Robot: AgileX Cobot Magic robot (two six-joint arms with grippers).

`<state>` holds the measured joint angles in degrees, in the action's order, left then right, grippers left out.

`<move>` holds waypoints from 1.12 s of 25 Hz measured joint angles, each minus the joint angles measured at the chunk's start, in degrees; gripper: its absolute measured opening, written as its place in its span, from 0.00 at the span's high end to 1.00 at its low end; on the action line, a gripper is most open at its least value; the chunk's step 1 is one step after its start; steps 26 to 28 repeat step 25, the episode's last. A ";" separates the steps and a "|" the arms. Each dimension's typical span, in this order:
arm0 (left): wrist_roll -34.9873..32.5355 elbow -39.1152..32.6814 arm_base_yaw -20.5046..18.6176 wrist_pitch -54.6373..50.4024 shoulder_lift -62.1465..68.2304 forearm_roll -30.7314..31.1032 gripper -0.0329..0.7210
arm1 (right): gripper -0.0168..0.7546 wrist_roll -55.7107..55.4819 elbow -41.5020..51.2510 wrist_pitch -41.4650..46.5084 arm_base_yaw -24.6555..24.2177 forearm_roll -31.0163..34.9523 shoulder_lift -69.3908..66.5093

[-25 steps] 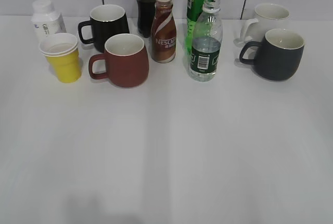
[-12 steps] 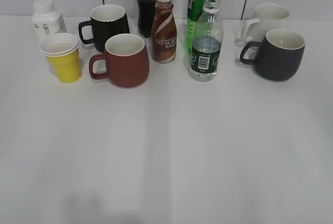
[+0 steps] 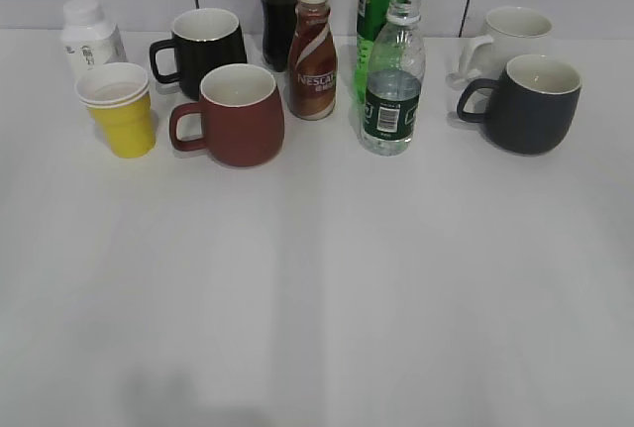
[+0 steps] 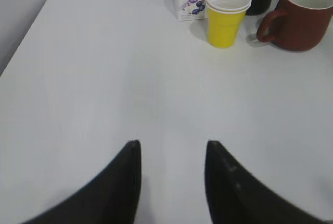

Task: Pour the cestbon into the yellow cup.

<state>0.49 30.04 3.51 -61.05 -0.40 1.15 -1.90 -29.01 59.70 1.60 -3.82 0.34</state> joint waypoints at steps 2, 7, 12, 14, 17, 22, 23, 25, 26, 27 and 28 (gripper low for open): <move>0.00 0.00 0.00 0.00 0.00 0.00 0.57 | 0.38 0.00 0.00 0.00 0.00 0.00 0.00; 0.00 0.00 0.00 0.05 0.00 0.00 0.62 | 0.38 0.00 0.00 0.00 0.00 0.00 0.00; 0.00 0.00 0.00 0.05 0.00 0.00 0.64 | 0.38 0.05 0.00 0.00 0.00 0.00 0.00; 0.00 0.00 0.00 0.05 0.00 0.00 0.64 | 0.38 0.05 0.00 0.00 0.00 0.00 0.00; 0.00 0.00 0.00 0.05 0.00 0.00 0.64 | 0.38 0.05 0.00 0.00 0.00 0.00 0.00; 0.00 0.00 0.00 0.05 0.00 0.00 0.64 | 0.39 0.05 0.00 0.00 0.00 0.00 0.00; 0.00 0.00 0.00 0.05 0.00 0.00 0.64 | 0.39 0.05 0.00 0.00 0.00 0.00 0.00; 0.00 0.00 0.00 0.05 0.00 0.00 0.64 | 0.39 0.05 0.00 -0.02 0.00 0.00 0.00; 0.00 0.00 0.00 0.05 0.00 0.00 0.64 | 0.39 0.05 0.00 -0.02 0.00 0.00 0.00; 0.00 0.00 0.00 0.05 0.00 0.00 0.64 | 0.39 0.05 0.00 -0.02 0.00 0.00 0.00; 0.00 0.00 0.00 0.05 0.00 0.00 0.64 | 0.39 0.05 0.00 -0.02 0.00 0.00 0.00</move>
